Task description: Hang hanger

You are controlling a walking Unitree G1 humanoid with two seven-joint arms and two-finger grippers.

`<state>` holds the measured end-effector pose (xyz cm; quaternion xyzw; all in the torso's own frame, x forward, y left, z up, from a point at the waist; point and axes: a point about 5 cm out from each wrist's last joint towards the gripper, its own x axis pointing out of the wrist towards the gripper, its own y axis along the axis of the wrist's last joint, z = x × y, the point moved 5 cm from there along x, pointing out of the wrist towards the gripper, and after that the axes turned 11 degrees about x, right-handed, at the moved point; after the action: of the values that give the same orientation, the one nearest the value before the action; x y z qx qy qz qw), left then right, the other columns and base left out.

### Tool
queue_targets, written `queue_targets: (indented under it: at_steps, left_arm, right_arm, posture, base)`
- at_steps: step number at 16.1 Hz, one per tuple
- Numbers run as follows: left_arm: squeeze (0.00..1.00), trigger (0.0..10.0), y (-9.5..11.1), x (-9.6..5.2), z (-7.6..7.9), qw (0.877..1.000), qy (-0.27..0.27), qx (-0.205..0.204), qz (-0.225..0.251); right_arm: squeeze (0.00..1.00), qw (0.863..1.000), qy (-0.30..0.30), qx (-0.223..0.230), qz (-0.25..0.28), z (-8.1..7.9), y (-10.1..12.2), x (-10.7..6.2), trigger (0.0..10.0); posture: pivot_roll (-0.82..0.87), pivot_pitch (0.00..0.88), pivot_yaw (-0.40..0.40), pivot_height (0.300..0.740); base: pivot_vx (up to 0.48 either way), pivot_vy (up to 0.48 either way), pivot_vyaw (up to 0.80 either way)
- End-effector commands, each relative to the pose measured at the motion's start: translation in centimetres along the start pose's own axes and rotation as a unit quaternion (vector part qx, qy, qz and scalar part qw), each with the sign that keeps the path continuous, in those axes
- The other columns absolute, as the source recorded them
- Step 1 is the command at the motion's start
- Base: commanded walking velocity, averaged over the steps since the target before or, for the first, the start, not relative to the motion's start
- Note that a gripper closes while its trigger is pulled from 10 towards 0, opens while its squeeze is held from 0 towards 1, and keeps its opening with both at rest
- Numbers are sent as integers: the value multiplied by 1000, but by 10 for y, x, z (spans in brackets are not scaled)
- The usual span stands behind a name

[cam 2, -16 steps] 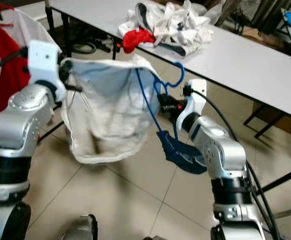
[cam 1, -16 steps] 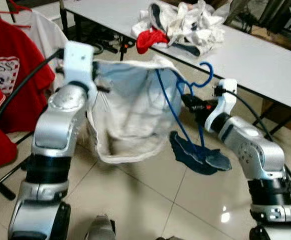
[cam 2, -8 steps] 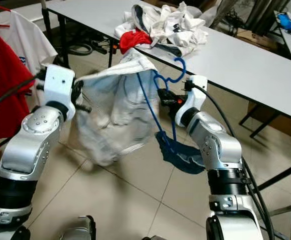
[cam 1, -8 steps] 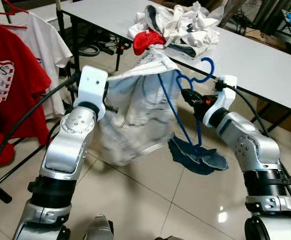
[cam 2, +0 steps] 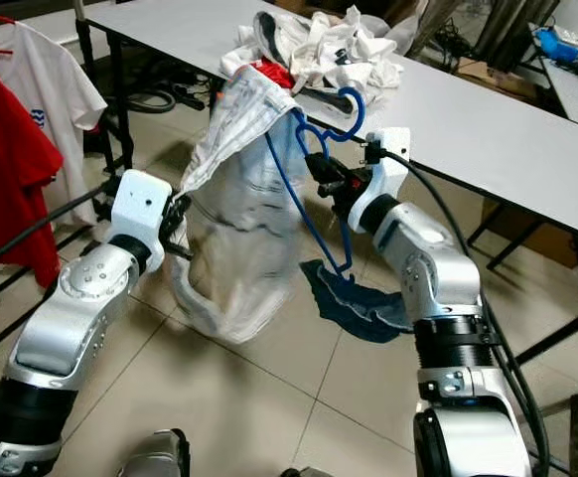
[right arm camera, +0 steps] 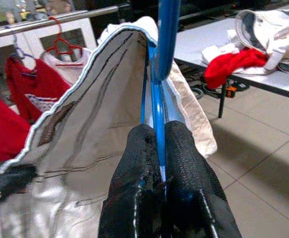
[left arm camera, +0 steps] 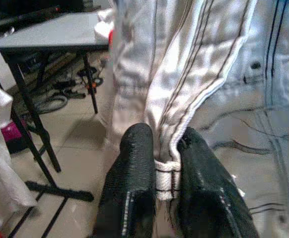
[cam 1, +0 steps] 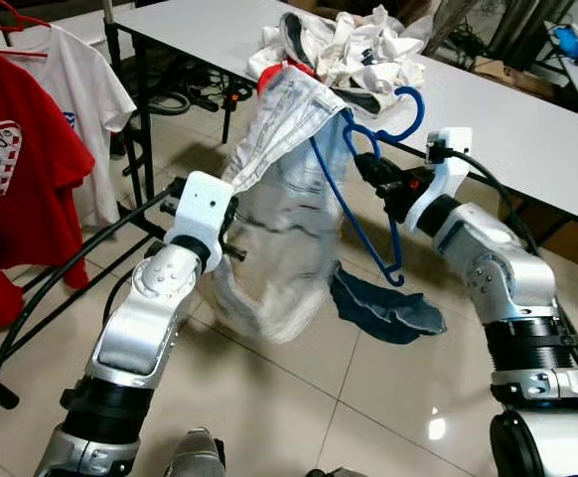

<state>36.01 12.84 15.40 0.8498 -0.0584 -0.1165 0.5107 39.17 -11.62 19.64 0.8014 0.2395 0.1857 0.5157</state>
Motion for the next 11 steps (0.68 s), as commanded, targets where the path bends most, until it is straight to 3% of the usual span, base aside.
queue_targets:
  at_steps: [1, 6, 11]
  left_arm:
    - [1000, 10000, 0, 0, 6, 1000, -7, -3, 4]
    - [1000, 10000, 17, 1, 18, 997, -42, -37, 60]
    - [1000, 10000, 18, -2, 26, 995, -65, -51, 63]
  right_arm:
    - [0, 998, 18, -26, 53, -7, 32, -4, 10000]
    - [0, 997, 35, -26, 67, -9, 37, -3, 10000]
    - [0, 997, 33, -13, 76, -8, 37, -3, 10000]
  posture:
    - [151, 23, -174, 740]
    - [146, 22, -177, 740]
    - [145, 27, -169, 740]
  base:
    - [0, 0, 0]
    - [0, 0, 0]
    - [0, 0, 0]
